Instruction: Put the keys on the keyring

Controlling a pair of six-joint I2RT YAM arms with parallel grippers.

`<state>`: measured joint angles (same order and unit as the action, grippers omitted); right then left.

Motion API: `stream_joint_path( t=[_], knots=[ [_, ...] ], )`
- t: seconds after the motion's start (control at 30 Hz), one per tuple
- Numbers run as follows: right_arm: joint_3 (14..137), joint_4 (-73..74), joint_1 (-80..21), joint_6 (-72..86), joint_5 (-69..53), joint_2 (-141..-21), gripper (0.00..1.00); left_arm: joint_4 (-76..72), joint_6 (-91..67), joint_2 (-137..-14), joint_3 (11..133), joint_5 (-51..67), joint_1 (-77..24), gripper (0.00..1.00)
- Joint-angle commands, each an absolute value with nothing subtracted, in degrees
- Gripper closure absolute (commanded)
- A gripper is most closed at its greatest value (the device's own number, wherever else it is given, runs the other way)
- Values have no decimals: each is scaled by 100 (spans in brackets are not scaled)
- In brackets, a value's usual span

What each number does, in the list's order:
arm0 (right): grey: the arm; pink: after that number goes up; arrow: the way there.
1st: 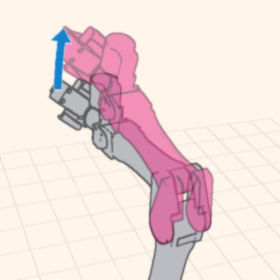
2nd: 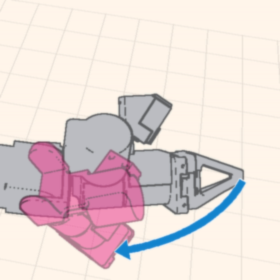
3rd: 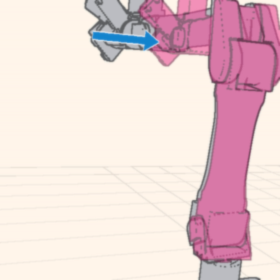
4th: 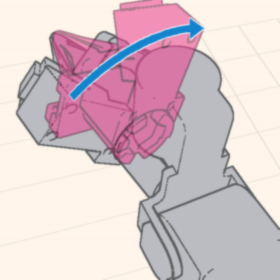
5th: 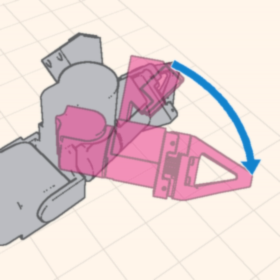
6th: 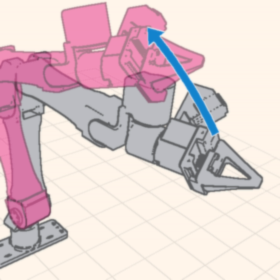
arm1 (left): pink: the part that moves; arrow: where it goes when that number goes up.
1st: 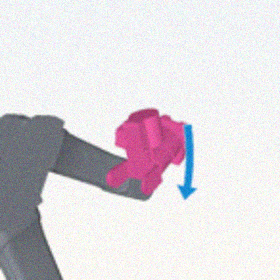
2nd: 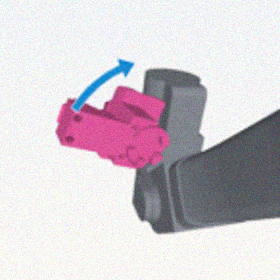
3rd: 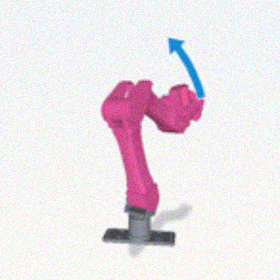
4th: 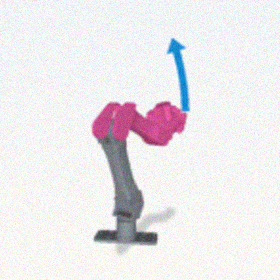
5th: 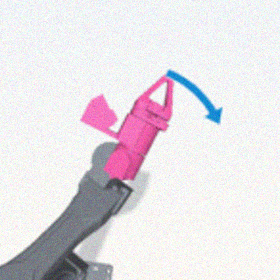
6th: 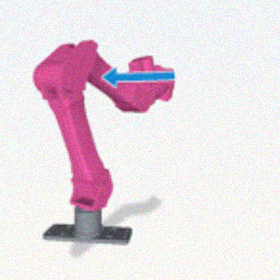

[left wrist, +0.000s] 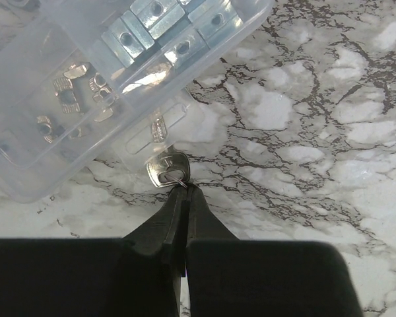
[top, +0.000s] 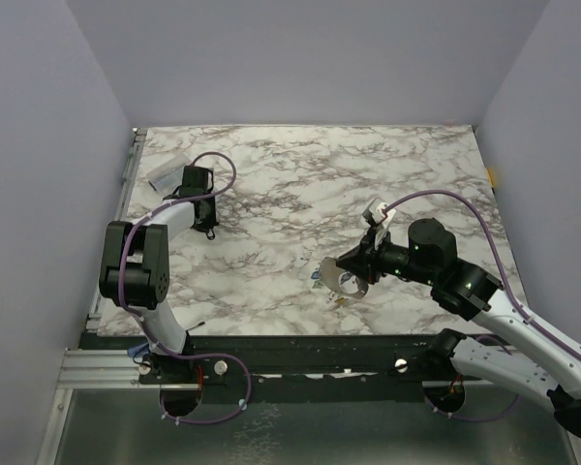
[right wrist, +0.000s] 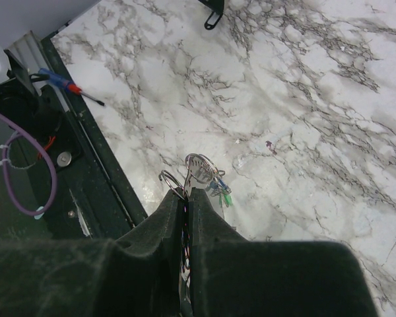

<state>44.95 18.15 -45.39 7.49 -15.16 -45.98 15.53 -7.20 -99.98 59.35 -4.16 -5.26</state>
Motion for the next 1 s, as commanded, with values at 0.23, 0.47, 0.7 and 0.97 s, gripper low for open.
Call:
stream_joint_path(
  t=[0.23,0.47,0.7,0.97],
  knots=[
    [4732,1744,-4562,748,-1609,-4570,99,1603,-803,-9552,5841,-277,-640,100],
    [4770,1793,-4562,756,-1548,-4568,99,1617,-885,-9022,5502,-5,-726,100],
    [4821,1843,-4562,793,-1462,-4618,99,1676,-898,-8460,5286,484,-1226,100],
    [4802,1763,-4562,931,-1288,-4646,99,1883,-971,-7900,5126,-120,-1490,82]
  ],
)
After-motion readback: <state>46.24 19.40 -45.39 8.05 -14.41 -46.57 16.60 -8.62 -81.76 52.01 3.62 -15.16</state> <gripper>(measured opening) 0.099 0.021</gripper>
